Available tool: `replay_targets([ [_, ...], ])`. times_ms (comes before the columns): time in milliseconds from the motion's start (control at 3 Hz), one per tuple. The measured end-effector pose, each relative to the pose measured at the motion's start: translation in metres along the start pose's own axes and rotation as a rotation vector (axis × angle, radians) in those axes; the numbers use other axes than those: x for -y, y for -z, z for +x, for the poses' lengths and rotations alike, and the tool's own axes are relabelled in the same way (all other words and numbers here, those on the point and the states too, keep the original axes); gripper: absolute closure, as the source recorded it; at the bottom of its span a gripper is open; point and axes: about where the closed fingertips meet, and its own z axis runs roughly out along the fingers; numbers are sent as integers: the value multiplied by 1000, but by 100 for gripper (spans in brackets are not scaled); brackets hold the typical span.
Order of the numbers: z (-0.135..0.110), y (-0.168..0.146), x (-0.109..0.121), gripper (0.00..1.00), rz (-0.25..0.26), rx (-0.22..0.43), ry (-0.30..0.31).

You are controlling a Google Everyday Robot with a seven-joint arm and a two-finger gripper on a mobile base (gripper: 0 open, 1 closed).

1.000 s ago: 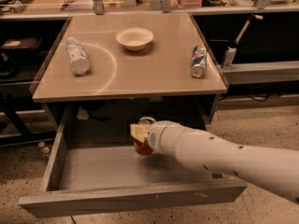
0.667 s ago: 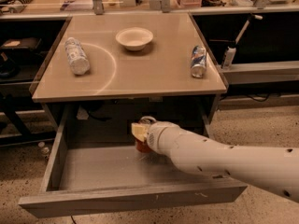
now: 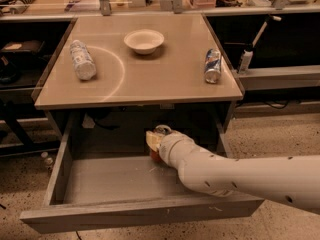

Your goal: Place coke can into top drawer

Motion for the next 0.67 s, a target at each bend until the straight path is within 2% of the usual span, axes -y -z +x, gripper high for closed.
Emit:
replay_targets([
  [667,7,-6,8,100,52,14,6],
])
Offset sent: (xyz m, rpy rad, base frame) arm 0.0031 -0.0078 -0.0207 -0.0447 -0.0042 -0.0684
